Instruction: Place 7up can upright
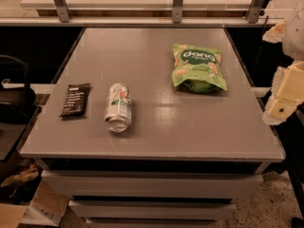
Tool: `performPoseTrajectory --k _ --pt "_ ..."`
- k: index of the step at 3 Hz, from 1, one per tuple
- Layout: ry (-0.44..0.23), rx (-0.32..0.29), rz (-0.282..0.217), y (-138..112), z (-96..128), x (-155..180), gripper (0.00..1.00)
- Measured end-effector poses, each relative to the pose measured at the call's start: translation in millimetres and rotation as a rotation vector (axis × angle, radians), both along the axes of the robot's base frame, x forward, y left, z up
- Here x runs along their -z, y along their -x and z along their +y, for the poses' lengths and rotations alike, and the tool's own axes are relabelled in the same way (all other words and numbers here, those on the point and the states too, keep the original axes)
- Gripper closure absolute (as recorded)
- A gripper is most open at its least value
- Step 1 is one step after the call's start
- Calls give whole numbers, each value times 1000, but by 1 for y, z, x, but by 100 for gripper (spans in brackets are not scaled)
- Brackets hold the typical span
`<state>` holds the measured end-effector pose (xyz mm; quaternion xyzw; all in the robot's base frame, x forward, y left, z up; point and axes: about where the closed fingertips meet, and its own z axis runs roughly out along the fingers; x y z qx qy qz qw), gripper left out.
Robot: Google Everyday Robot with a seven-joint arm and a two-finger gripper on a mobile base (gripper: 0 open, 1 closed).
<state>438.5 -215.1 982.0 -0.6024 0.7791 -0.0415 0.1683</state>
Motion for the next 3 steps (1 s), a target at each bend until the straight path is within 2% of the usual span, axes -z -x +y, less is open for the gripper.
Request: performPoseTrajectory --k 1,2,3 --pt "1 10 -4 -1 2 -2 0" --pt "3 70 20 -10 16 1 0" --pt "-1 136 37 -21 41 7 0"
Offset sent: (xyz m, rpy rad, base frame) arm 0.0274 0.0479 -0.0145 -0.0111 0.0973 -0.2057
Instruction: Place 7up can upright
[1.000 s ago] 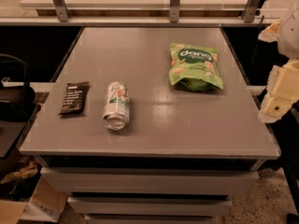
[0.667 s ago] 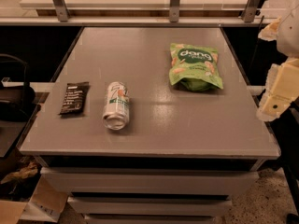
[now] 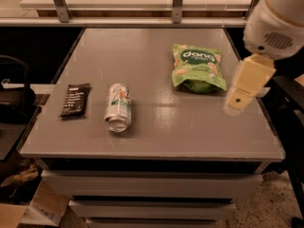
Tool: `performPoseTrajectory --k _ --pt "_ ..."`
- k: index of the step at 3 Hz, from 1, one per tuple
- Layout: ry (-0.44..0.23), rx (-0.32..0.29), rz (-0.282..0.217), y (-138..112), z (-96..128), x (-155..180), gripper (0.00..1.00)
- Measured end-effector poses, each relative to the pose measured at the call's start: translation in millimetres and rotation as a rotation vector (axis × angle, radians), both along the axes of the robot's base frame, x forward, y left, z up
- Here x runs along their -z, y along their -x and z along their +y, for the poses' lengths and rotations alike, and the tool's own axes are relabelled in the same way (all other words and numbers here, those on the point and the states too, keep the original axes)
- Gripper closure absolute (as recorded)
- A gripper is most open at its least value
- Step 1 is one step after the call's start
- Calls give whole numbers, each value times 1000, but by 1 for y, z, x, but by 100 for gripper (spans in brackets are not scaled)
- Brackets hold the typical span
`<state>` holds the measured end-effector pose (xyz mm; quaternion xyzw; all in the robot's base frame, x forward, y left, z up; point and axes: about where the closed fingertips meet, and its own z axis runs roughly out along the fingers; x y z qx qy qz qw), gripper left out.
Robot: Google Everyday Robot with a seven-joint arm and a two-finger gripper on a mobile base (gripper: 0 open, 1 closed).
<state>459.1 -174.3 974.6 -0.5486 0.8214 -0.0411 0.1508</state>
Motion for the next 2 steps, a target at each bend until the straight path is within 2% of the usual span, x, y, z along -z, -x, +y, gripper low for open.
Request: performPoseTrajectory --k 1,2 --pt "-81 101 3 -9 42 14 0" --pt "-108 179 7 -10 43 13 0"
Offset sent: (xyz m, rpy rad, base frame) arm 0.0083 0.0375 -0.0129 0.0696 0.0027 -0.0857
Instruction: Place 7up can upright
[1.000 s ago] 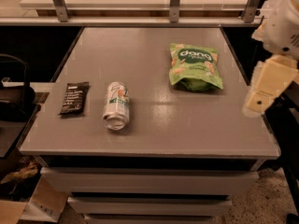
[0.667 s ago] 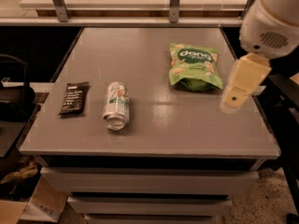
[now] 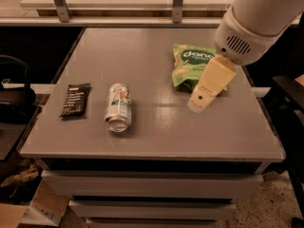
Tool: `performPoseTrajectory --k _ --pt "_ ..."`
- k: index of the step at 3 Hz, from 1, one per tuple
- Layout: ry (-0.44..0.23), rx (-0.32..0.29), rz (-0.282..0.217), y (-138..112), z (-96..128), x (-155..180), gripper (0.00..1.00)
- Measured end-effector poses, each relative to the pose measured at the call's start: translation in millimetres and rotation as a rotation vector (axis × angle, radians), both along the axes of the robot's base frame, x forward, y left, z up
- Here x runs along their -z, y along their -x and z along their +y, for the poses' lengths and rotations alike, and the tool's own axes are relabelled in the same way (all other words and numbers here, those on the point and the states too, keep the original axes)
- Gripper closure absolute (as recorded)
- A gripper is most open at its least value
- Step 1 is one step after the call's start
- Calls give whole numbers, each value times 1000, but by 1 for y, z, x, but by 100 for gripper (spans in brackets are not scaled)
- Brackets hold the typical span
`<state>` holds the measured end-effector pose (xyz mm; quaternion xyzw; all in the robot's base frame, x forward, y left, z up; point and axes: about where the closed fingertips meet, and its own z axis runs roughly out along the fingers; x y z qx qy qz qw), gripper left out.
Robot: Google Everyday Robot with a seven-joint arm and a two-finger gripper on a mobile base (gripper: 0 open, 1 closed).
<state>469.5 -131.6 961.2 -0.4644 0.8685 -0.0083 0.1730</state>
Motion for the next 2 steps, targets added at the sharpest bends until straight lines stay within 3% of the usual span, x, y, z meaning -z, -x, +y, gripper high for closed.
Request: performPoseTrajectory --k 1,2 --pt "-3 28 8 -1 -1 0 0" --pt "2 63 39 -9 23 5 0"
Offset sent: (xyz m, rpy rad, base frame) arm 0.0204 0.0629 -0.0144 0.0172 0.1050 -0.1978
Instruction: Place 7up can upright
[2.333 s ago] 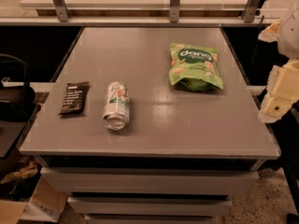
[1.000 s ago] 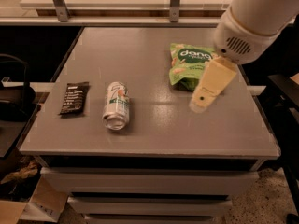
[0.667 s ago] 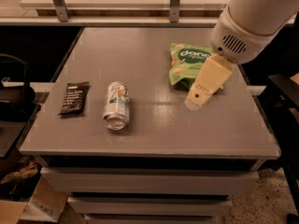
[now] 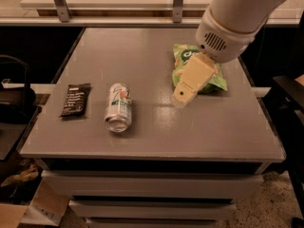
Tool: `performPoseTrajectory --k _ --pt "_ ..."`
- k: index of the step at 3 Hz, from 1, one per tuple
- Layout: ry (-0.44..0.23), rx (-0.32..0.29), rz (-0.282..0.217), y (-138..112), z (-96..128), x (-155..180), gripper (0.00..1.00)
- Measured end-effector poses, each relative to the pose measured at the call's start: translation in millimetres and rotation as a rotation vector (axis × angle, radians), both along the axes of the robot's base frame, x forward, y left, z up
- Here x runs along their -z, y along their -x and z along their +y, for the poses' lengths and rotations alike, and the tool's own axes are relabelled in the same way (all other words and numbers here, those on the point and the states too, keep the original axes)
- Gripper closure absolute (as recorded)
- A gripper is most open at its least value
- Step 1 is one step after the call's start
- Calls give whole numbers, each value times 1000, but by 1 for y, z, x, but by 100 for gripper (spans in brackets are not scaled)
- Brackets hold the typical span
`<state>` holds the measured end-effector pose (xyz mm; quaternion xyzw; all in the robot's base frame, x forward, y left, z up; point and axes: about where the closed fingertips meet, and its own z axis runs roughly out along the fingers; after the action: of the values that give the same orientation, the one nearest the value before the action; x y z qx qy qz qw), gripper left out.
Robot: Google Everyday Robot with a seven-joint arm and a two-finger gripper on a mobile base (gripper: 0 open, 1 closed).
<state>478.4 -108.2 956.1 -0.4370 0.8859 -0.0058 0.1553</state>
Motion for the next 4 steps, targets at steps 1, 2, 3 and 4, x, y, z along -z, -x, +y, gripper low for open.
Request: performPoseTrajectory --k 1,2,3,4 --pt "-24 83 40 -10 37 12 0" --pt "-58 186 51 -17 68 17 0" --pt "-88 297 57 -23 97 24 0" --pt "-114 376 63 -22 97 22 0"
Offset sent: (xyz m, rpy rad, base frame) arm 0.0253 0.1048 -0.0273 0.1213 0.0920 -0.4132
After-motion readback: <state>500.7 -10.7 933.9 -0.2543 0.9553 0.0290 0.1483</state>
